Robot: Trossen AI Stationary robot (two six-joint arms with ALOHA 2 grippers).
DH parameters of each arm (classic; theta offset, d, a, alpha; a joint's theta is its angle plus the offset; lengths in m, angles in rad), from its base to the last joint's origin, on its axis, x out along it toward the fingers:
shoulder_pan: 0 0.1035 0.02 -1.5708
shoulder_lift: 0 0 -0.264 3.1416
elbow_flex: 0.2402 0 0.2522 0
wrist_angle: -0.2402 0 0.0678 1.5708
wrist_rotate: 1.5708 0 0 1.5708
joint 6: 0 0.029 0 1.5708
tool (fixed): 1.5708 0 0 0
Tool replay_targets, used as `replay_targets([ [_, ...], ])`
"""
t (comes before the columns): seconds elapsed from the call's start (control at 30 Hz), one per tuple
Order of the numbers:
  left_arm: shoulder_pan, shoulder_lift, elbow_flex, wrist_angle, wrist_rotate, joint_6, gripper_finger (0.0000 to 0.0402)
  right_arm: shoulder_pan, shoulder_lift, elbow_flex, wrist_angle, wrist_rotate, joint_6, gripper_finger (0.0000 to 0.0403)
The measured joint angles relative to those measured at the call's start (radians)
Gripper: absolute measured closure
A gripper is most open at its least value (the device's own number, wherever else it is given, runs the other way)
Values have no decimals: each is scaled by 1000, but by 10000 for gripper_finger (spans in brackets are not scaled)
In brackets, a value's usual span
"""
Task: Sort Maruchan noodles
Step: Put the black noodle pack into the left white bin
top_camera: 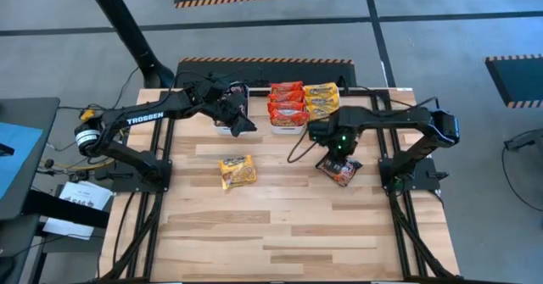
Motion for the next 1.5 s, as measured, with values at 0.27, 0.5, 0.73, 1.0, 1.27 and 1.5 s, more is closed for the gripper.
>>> replay_targets([
  [0.27, -4, 0, 0, 0, 18, 0, 270, 43, 0, -154, 184, 1, 14, 177],
  [0.5, -4, 0, 0, 0, 18, 0, 270, 30, 22, -263, 306, 72, 14, 177],
  [0.73, -4, 0, 0, 0, 13, 0, 270, 1, 33, -322, 412, 44, 10, 177],
  [1.0, -4, 0, 0, 0, 9, 0, 270, -12, 35, -326, 458, 8, 39, 251],
  [1.27, -4, 0, 0, 1, 8, 0, 270, -7, 35, -325, 506, -3, 76, 391],
  [1.5, -4, 0, 0, -2, 8, 0, 270, 32, 42, -277, 455, -15, 100, 398],
])
